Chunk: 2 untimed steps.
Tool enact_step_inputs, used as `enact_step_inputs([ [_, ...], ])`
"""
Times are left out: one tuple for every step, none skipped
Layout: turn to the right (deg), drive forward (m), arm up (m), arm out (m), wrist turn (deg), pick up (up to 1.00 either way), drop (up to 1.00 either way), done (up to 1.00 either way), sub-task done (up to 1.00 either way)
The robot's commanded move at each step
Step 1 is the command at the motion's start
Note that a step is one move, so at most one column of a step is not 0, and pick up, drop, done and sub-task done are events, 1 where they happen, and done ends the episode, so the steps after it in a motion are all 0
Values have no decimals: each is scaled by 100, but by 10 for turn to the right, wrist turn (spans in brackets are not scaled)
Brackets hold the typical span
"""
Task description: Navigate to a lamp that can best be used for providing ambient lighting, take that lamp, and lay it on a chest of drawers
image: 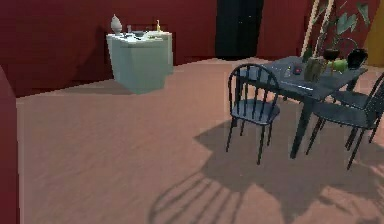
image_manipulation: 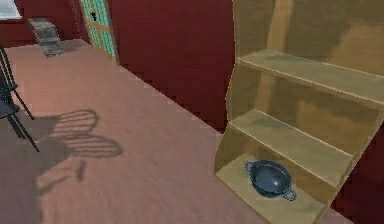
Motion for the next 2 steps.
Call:
enact_step_inputs([
  [0, 100, 0, 0, 0, 0, 0, 0, 0],
  [-30, 0, 0, 0, 0, 0, 0, 0, 0],
])
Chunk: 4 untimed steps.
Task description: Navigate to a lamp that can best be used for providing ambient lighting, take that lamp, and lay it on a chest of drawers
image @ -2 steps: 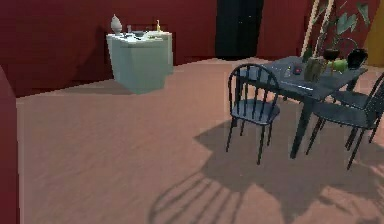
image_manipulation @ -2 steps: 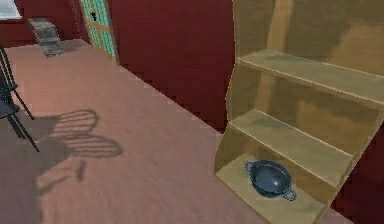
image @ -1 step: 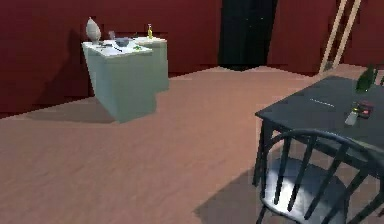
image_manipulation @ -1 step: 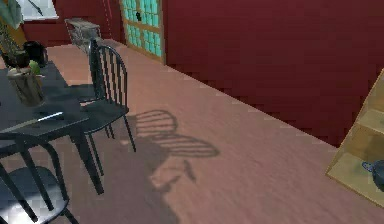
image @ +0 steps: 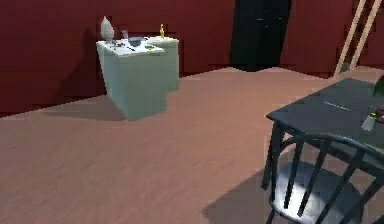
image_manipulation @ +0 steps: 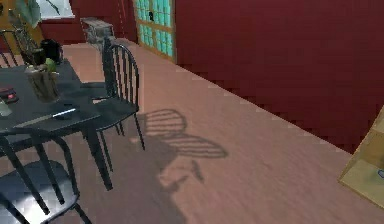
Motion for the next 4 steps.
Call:
enact_step_inputs([
  [0, 65, 0, 0, 0, 0, 0, 0, 0],
  [-450, 0, 0, 0, 0, 0, 0, 0, 0],
  [-450, 0, 0, 0, 0, 0, 0, 0, 0],
  [0, 50, 0, 0, 0, 0, 0, 0, 0],
])
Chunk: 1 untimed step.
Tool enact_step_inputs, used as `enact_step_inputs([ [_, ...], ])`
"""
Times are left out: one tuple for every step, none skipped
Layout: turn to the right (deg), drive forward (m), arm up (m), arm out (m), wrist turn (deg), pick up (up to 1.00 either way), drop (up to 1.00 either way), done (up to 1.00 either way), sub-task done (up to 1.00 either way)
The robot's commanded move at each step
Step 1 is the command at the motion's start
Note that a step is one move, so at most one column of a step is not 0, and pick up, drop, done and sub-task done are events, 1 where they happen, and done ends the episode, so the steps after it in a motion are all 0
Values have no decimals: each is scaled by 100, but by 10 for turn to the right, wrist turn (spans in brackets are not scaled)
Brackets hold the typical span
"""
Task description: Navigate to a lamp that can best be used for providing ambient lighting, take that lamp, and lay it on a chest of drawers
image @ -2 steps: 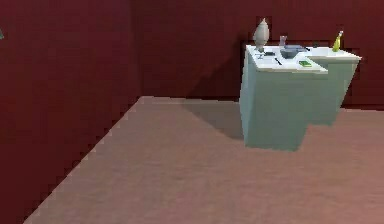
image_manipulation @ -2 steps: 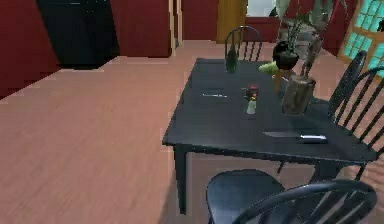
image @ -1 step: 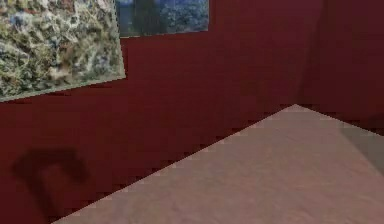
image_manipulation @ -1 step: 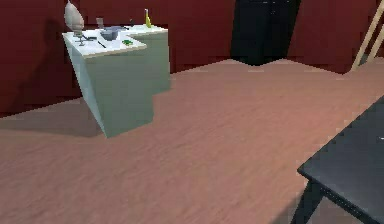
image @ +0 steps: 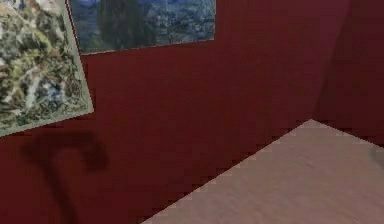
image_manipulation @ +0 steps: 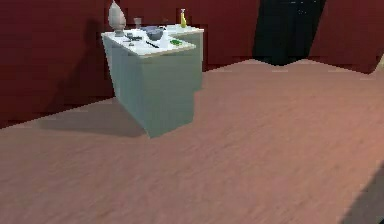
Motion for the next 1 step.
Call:
enact_step_inputs([
  [450, 0, 0, 0, 0, 0, 0, 0, 0],
])
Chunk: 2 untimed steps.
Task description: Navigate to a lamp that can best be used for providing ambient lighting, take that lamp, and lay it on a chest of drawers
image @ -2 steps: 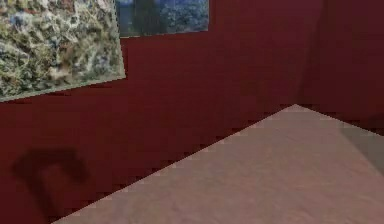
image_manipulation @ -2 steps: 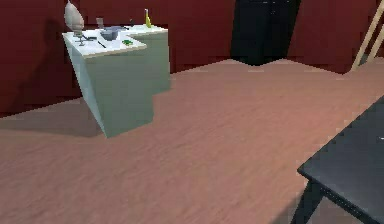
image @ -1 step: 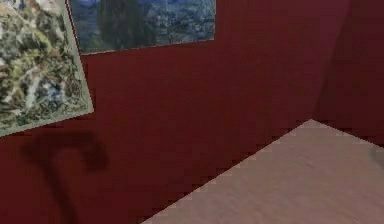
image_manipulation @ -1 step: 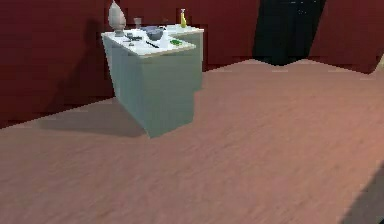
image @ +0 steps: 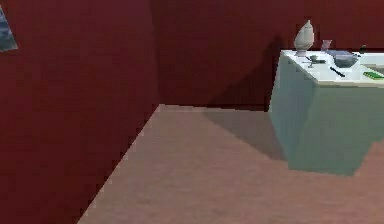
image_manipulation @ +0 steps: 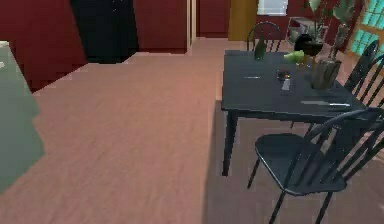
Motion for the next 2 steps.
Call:
enact_step_inputs([
  [450, 0, 0, 0, 0, 0, 0, 0, 0],
  [150, 0, 0, 0, 0, 0, 0, 0, 0],
])
